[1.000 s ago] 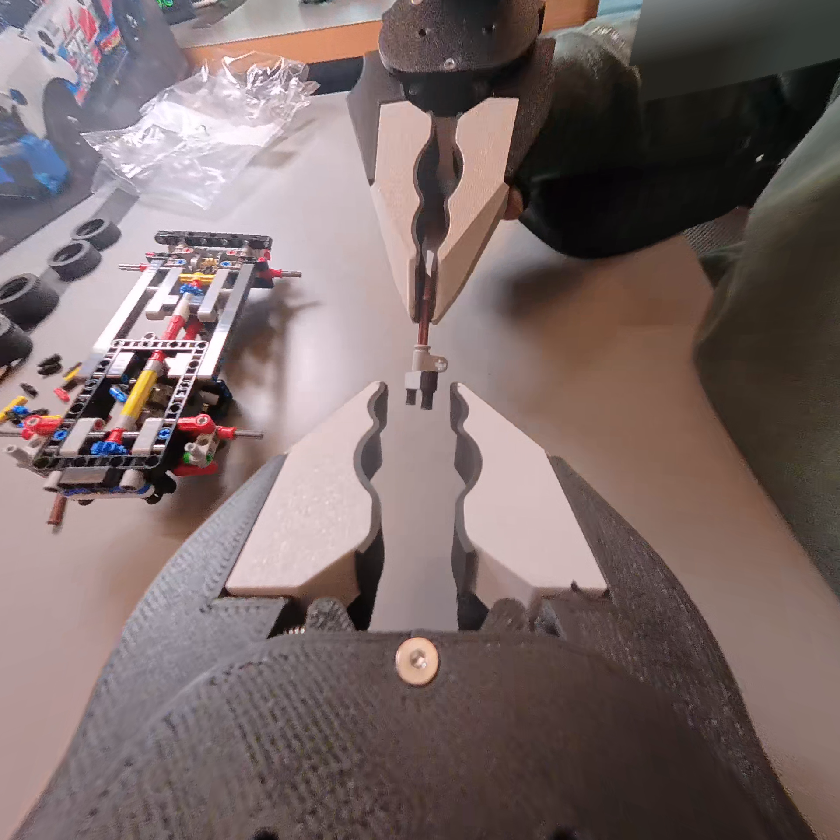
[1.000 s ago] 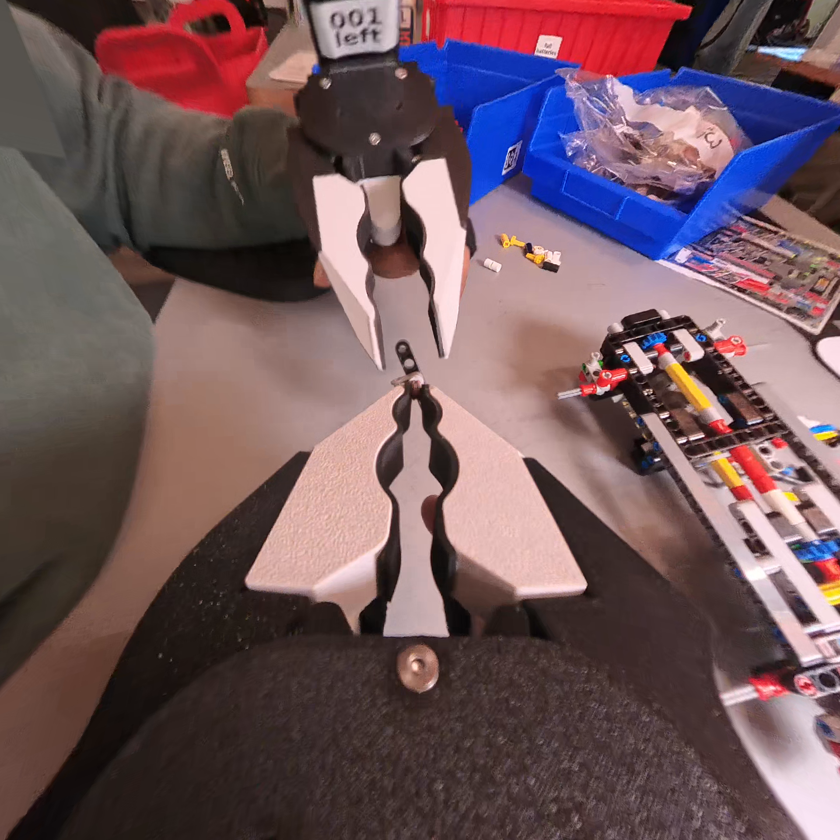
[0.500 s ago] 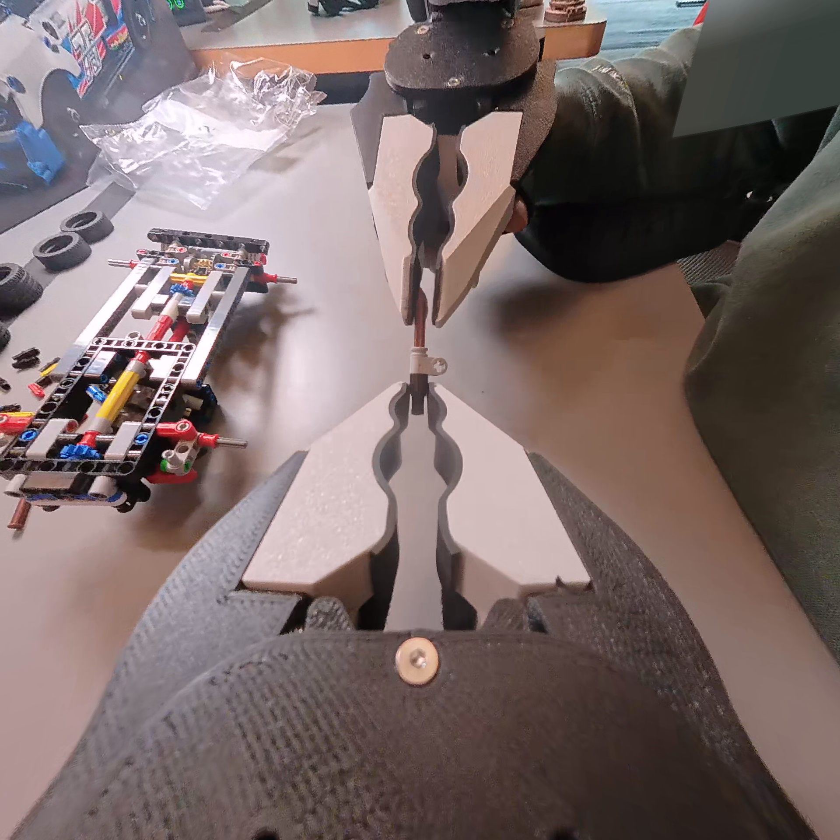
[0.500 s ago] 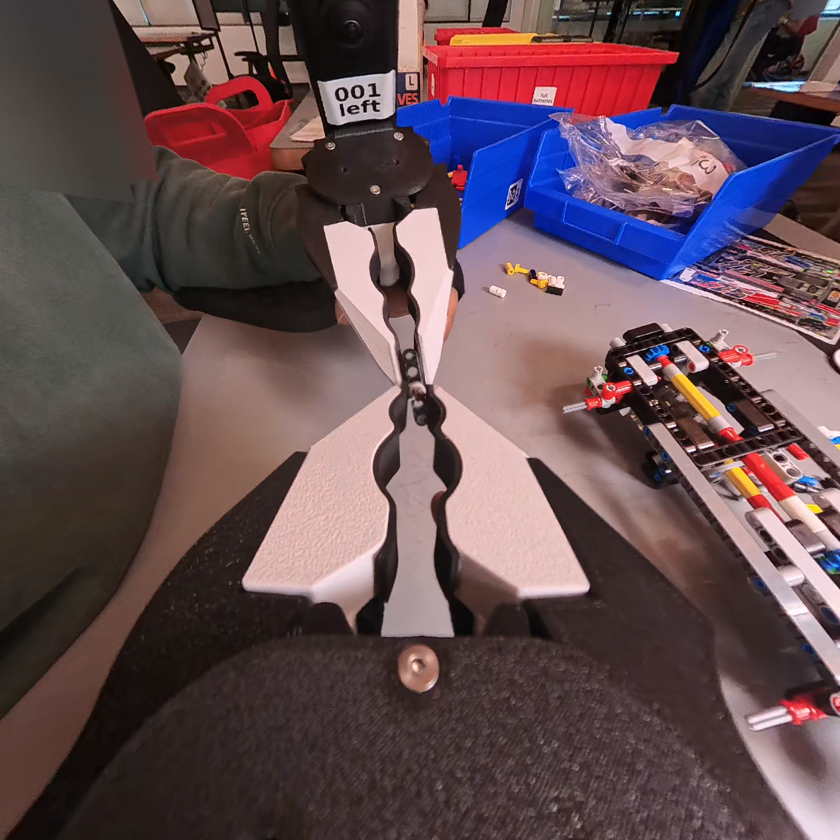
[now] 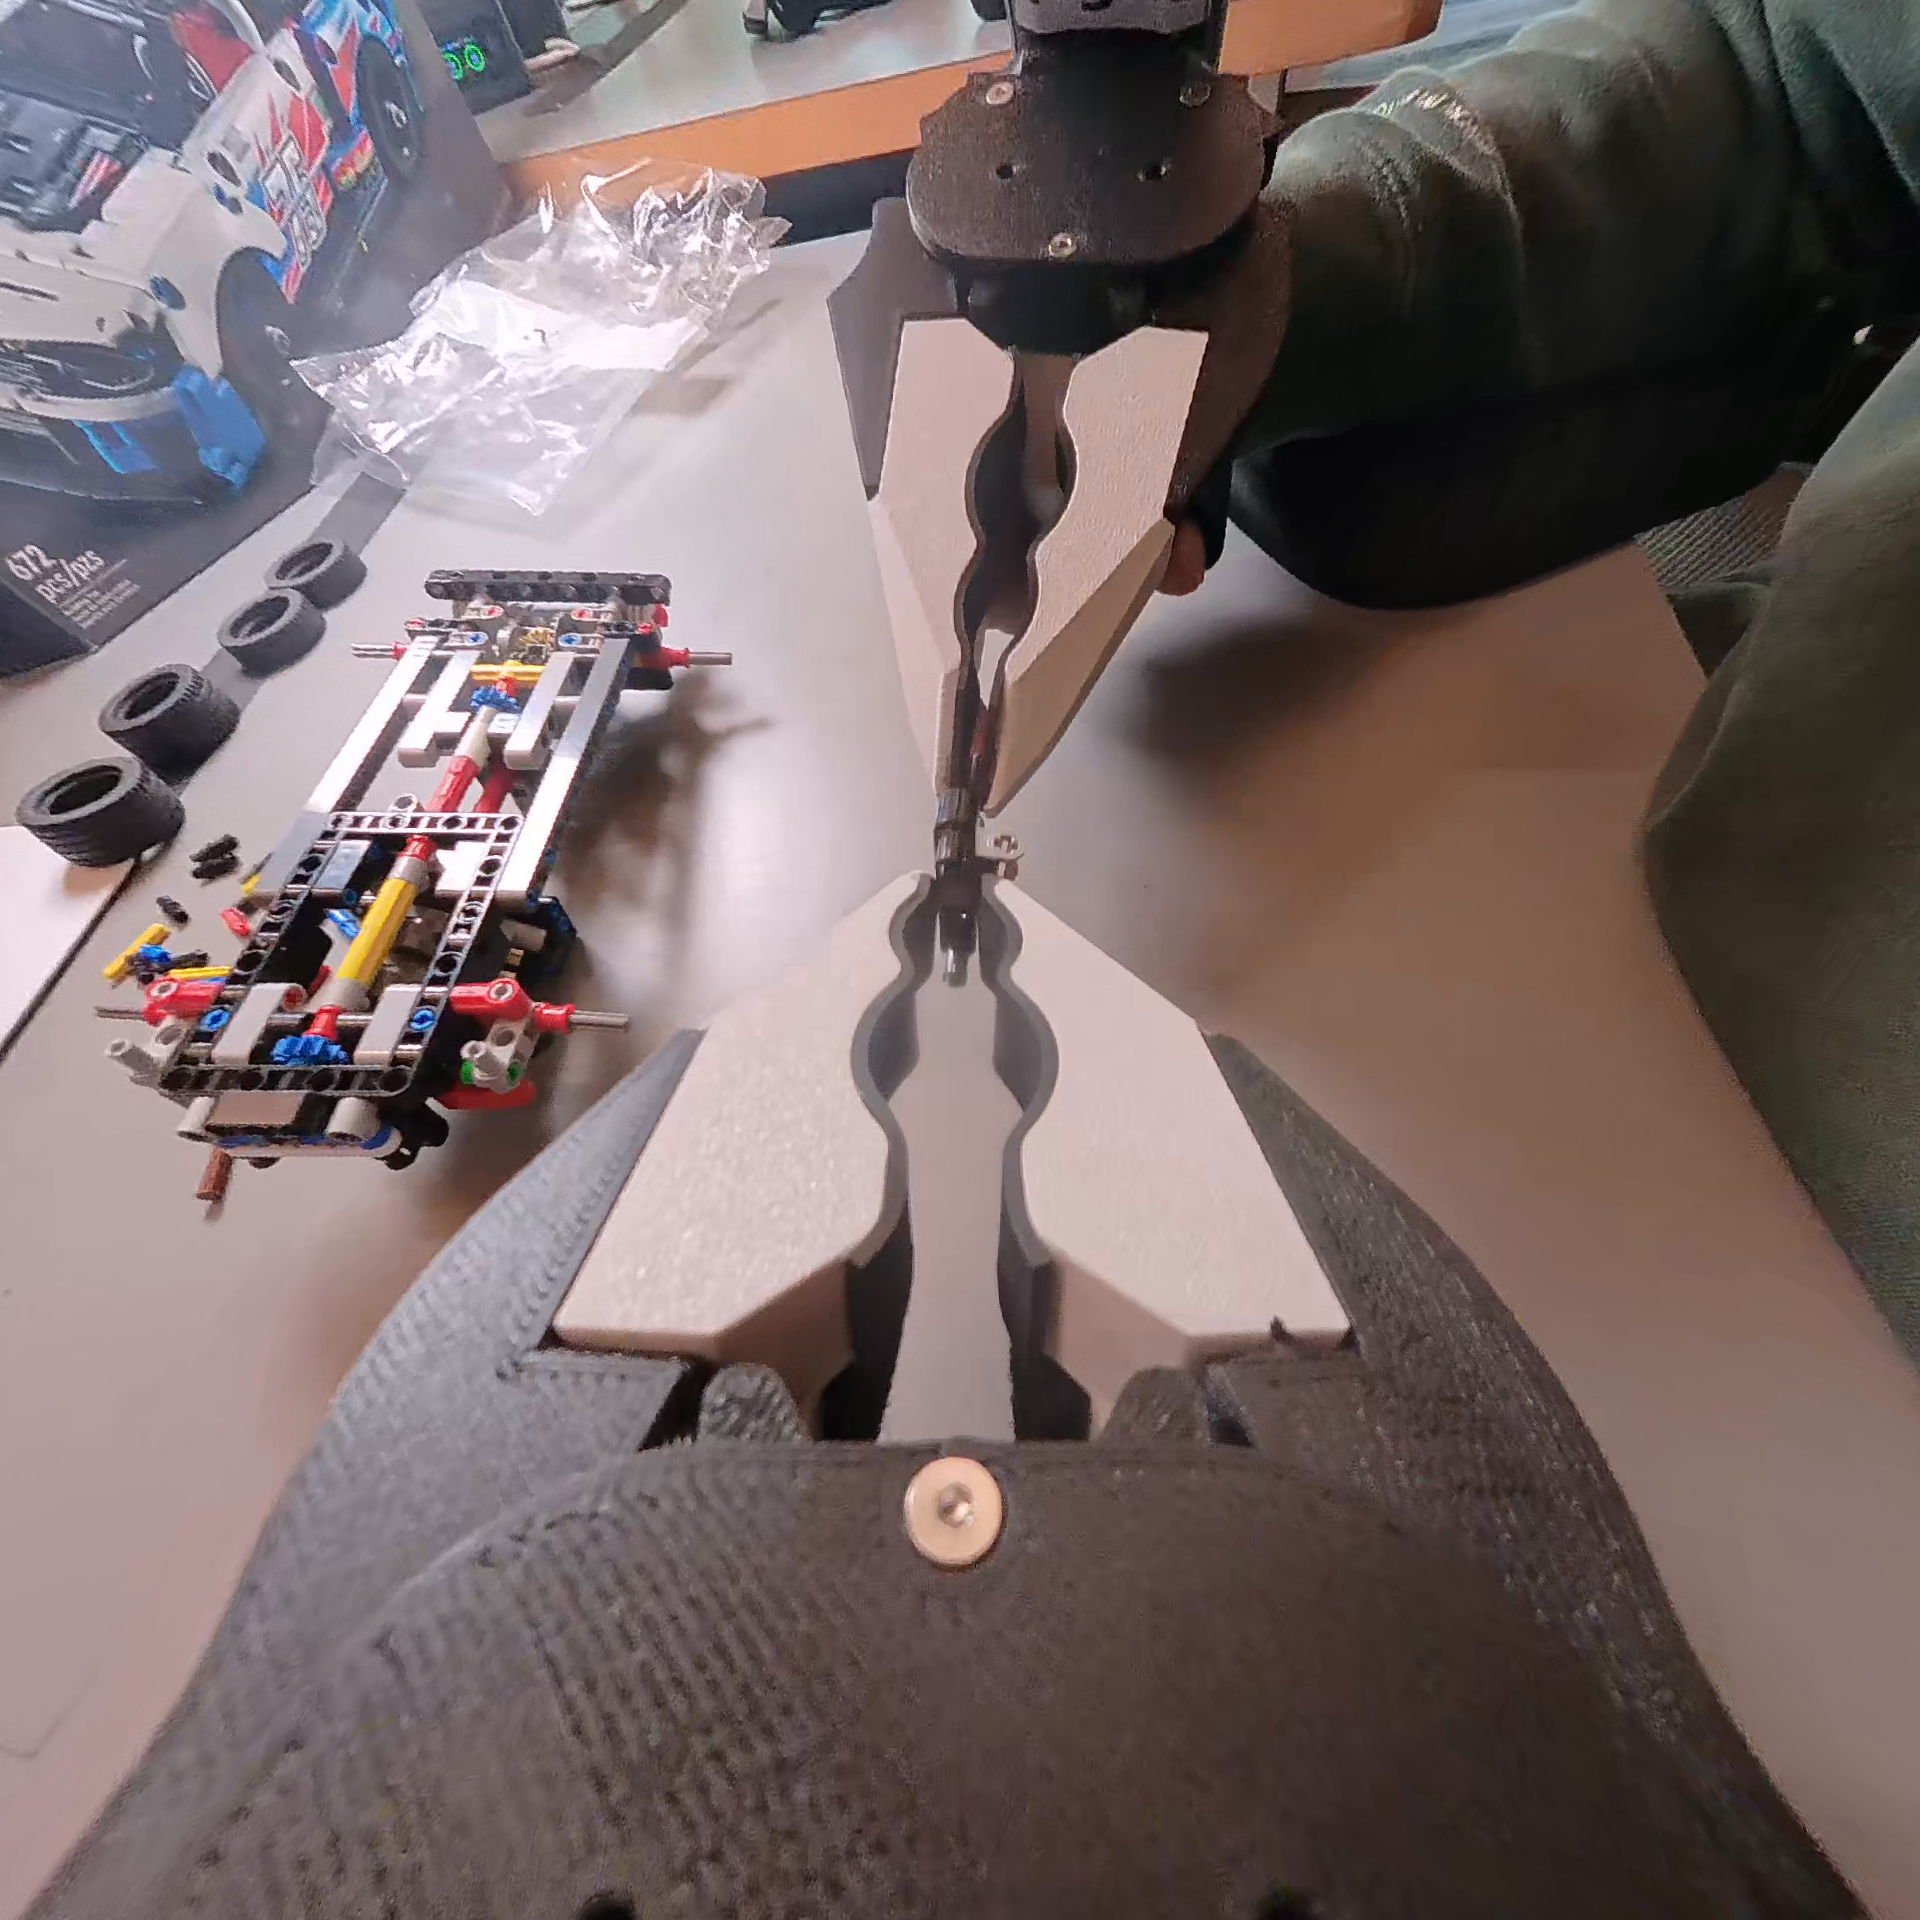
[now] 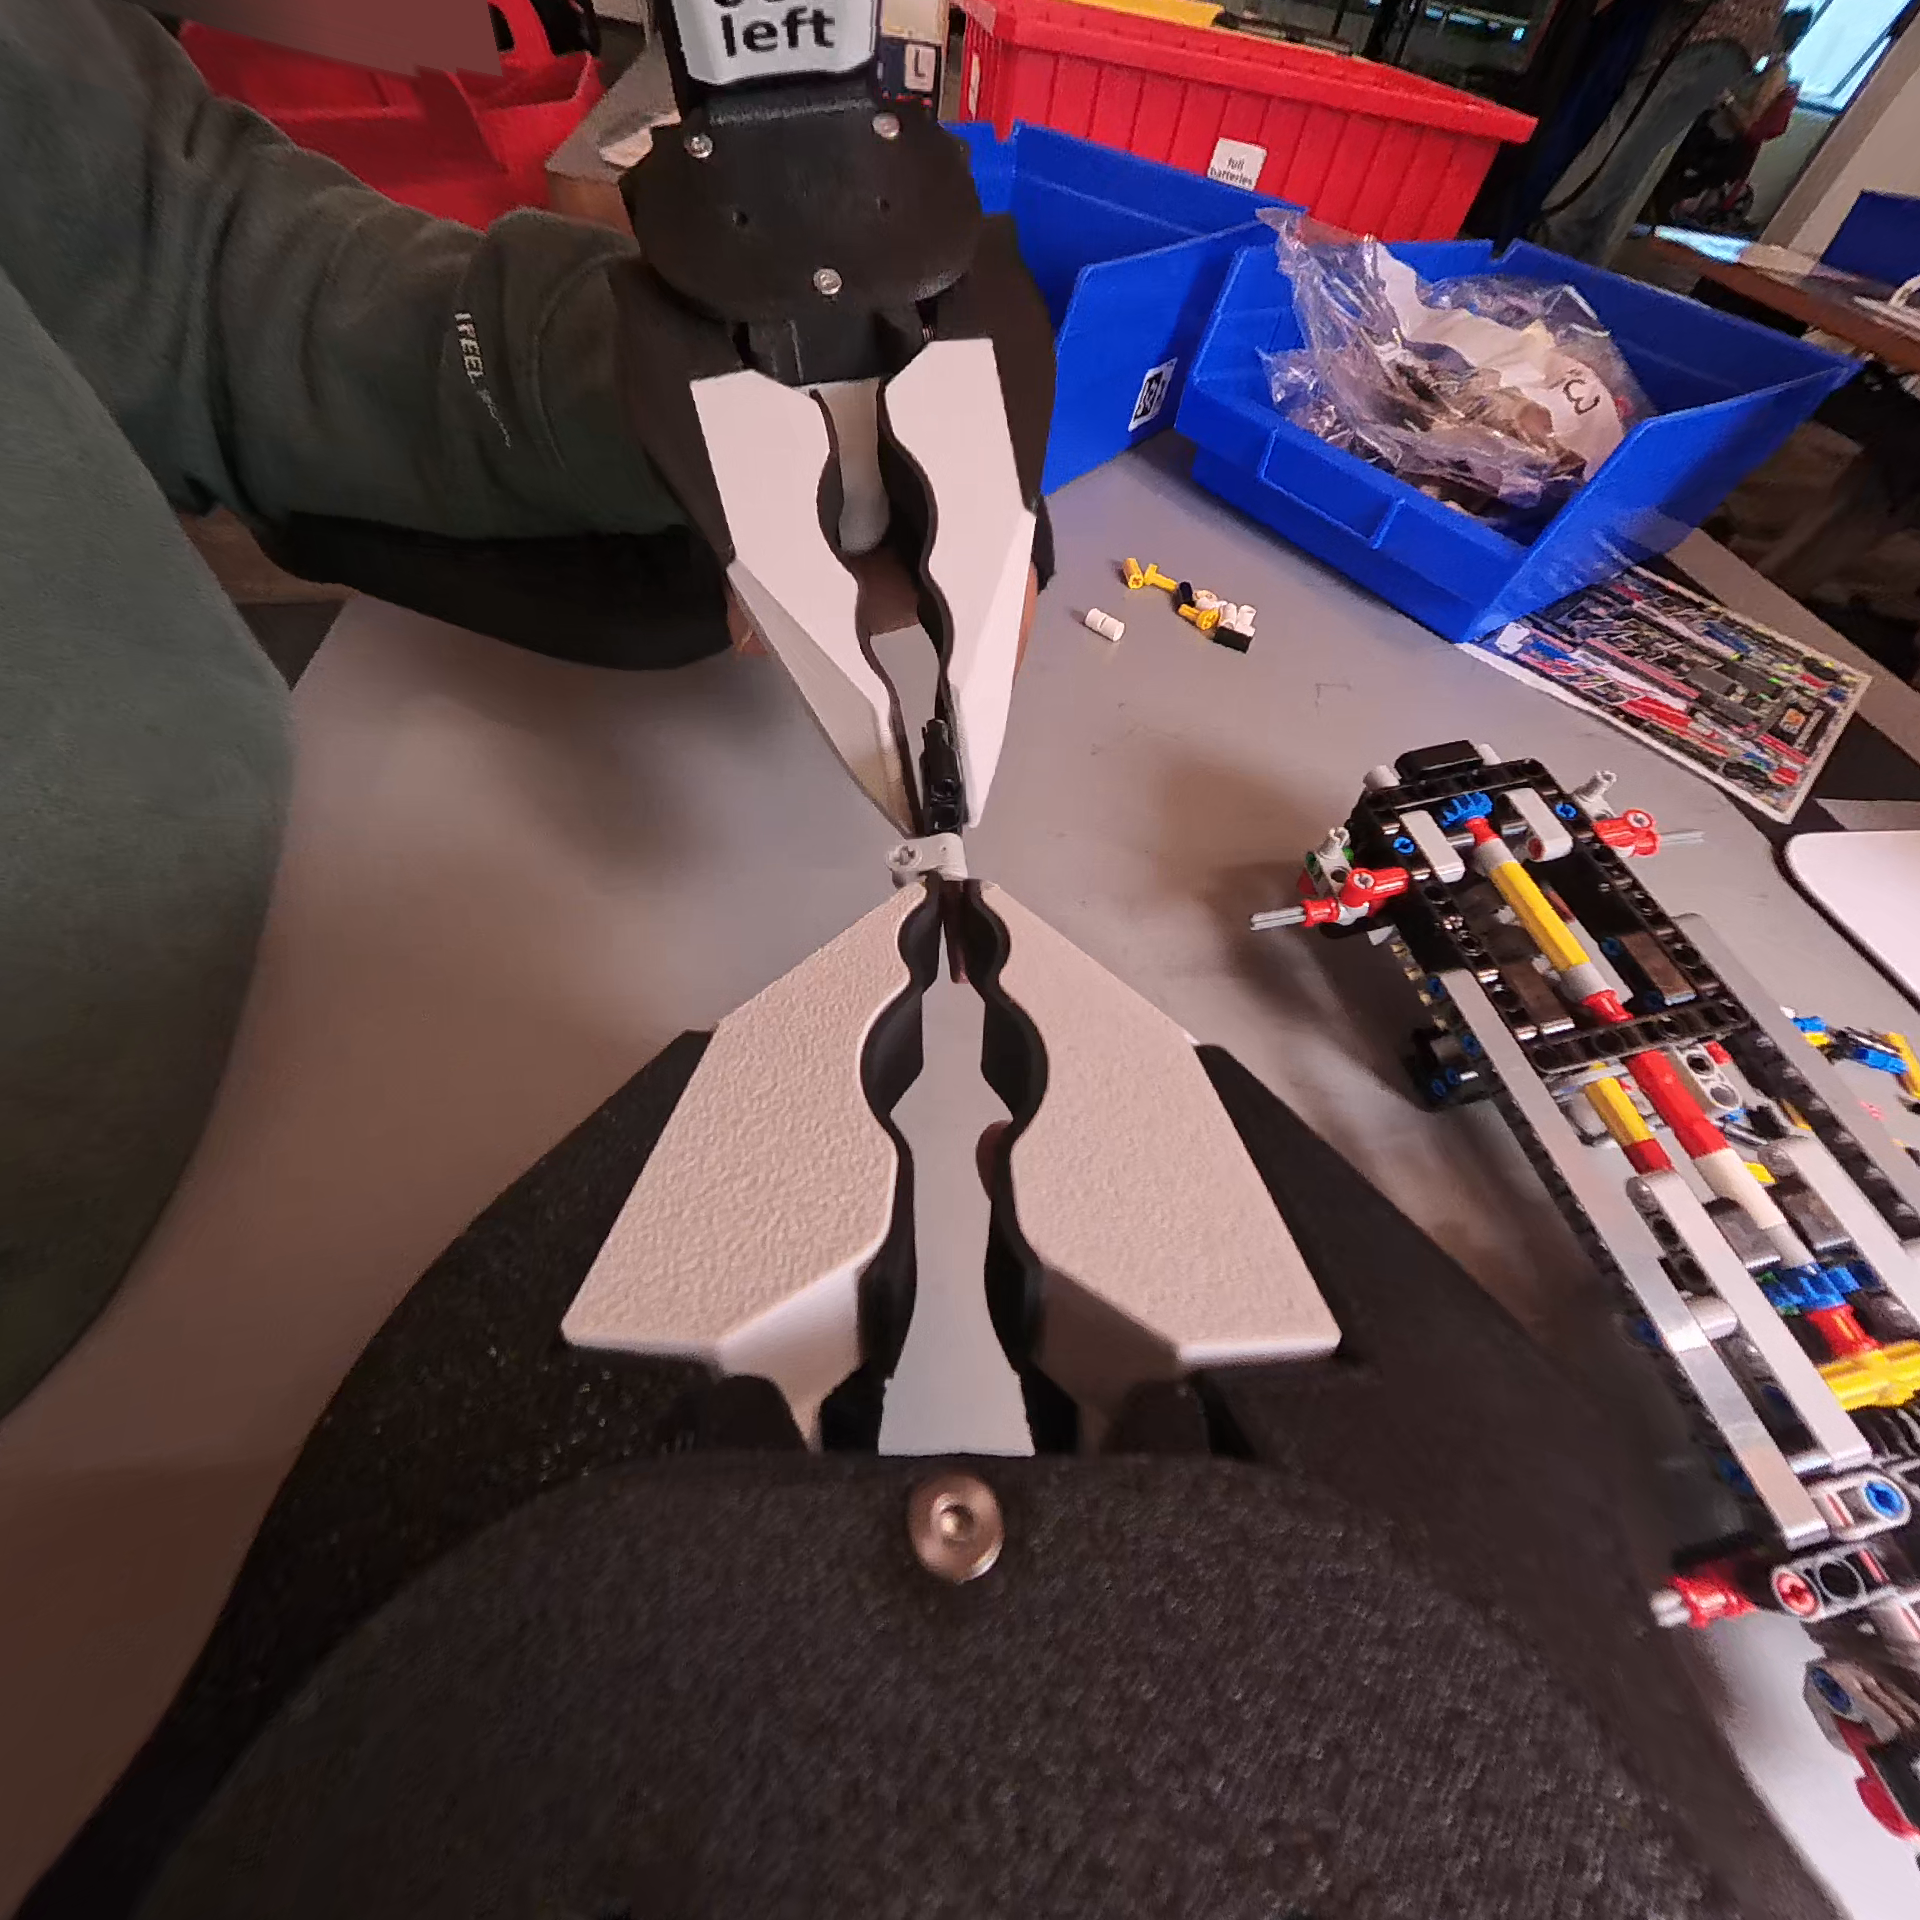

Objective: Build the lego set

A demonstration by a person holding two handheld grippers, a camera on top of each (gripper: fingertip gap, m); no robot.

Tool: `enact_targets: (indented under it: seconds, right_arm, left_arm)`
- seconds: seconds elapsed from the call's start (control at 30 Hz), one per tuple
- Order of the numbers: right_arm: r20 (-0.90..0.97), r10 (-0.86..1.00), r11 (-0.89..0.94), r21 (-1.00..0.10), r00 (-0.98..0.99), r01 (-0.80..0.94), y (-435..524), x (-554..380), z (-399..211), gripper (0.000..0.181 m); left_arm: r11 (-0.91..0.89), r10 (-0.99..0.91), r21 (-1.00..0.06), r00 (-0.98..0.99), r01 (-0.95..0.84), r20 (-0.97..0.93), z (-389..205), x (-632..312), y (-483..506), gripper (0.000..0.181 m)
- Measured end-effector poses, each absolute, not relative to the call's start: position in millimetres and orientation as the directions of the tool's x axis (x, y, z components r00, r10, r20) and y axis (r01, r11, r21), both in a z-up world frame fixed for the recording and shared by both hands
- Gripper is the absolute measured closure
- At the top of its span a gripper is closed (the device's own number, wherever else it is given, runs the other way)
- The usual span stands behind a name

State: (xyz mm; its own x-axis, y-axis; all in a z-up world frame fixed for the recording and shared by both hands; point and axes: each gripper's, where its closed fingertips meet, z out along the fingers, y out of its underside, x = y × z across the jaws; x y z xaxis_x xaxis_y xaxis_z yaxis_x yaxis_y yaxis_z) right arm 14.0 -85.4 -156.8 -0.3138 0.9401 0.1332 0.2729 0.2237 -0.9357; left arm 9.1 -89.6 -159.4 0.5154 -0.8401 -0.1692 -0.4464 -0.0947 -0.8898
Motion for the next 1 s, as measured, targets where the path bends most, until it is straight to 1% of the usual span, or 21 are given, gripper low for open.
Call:
enact_targets:
  seconds: [0.17,0.23,0.5,0.7,0.73,0.77,0.83,0.9,0.93,1.0]
  right_arm:
    - [0.143,0.938,0.233,-0.935,-0.315,0.269,-86.4,12.7,-157.1,0.175]
    - [0.159,0.937,0.246,-0.933,-0.310,0.264,-86.3,12.0,-157.3,0.180]
    - [0.192,0.925,0.268,-0.941,-0.327,0.207,-87.7,14.4,-145.3,0.181]
    - [0.133,0.925,0.205,-0.964,-0.355,0.171,-89.6,17.4,-138.5,0.181]
    - [0.118,0.925,0.190,-0.967,-0.360,0.170,-89.9,17.7,-138.8,0.181]
    - [0.108,0.929,0.181,-0.967,-0.353,0.181,-87.3,17.7,-140.8,0.181]
    - [0.128,0.937,0.210,-0.950,-0.324,0.232,-74.0,21.2,-156.0,0.181]
    - [0.015,0.933,0.054,-0.994,-0.359,0.099,-84.3,23.2,-126.3,0.181]
    - [0.029,0.937,0.059,-0.995,-0.348,0.076,-85.0,20.3,-115.7,0.181]
    - [0.161,0.940,0.193,-0.978,-0.300,0.079,-83.3,12.4,-112.1,0.181]
  left_arm:
    - [-0.074,-0.833,-0.886,0.517,-0.458,-0.198,-157.1,7.8,-89.6,0.176]
    - [-0.069,-0.835,-0.883,0.512,-0.465,-0.204,-158.1,8.2,-90.3,0.176]
    - [0.002,-0.821,-0.883,0.504,-0.470,-0.270,-144.9,8.8,-92.2,0.176]
    - [0.031,-0.809,-0.884,0.508,-0.466,-0.296,-133.2,11.6,-95.0,0.176]
    - [0.031,-0.807,-0.885,0.511,-0.465,-0.296,-132.3,11.7,-95.1,0.177]
    - [0.038,-0.796,-0.888,0.523,-0.459,-0.304,-129.2,9.9,-94.2,0.181]
    - [0.068,-0.770,-0.908,0.557,-0.412,-0.310,-111.3,0.6,-93.8,0.181]
    - [0.097,-0.744,-0.900,0.570,-0.424,-0.348,-102.1,-5.2,-94.5,0.181]
    - [0.116,-0.718,-0.888,0.580,-0.446,-0.385,-101.8,-6.6,-92.6,0.181]
    - [0.099,-0.708,-0.909,0.613,-0.405,-0.350,-100.2,-9.1,-88.7,0.181]
